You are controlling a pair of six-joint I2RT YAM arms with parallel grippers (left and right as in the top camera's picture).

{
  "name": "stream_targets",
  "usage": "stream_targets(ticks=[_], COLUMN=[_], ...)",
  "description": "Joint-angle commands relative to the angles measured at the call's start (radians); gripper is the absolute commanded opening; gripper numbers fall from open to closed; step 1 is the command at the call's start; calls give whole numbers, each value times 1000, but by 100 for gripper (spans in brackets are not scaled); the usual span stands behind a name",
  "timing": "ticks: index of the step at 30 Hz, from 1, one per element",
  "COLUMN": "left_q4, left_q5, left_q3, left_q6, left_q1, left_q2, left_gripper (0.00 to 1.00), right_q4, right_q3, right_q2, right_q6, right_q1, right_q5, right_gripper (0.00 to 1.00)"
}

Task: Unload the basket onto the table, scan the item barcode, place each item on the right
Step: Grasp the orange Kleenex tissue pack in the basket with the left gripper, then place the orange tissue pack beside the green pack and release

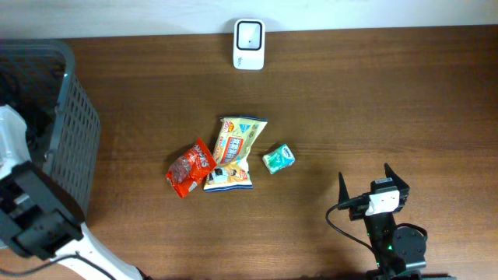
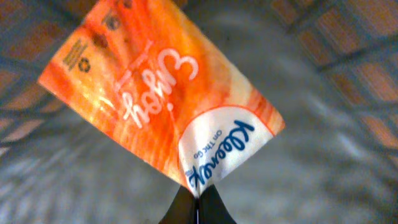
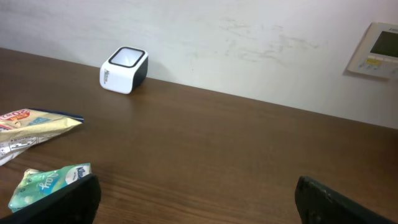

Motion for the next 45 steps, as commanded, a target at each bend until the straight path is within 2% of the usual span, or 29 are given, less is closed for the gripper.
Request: stream_targets(ticks=[1, 7, 15, 20, 23, 29, 36, 40, 45], left_q4=[-29, -35, 6, 5, -18, -92, -103, -106, -104], left_q5=[21, 39, 39, 39, 45, 85, 192, 269, 276], left_q3=[2, 2, 2, 2, 2, 0, 0, 0, 0], left_q6=[-18, -18, -17, 18, 19, 37, 52, 66, 74], left_q1=[-3, -32, -138, -270, -393, -698, -1016, -1147, -1253], left_q2=[-48, -104, -428, -597, -626, -548, -344, -196, -75], left_gripper=[0, 0, 0, 0, 0, 0, 0, 0, 0], right_q4=[-4, -4, -4, -4, -4, -4, -4, -4, -4], right_q3=[-5, -5, -5, -5, -5, -5, -5, -5, -5], right_q2=[-6, -6, -6, -6, -6, -6, -6, -6, -6], right_q6=[7, 7, 7, 7, 7, 7, 7, 7, 7], right_q1=[8, 8, 8, 8, 8, 8, 8, 8, 8], right_q5=[8, 8, 8, 8, 8, 8, 8, 8, 8], right_gripper=[99, 99, 99, 99, 99, 99, 99, 99, 99])
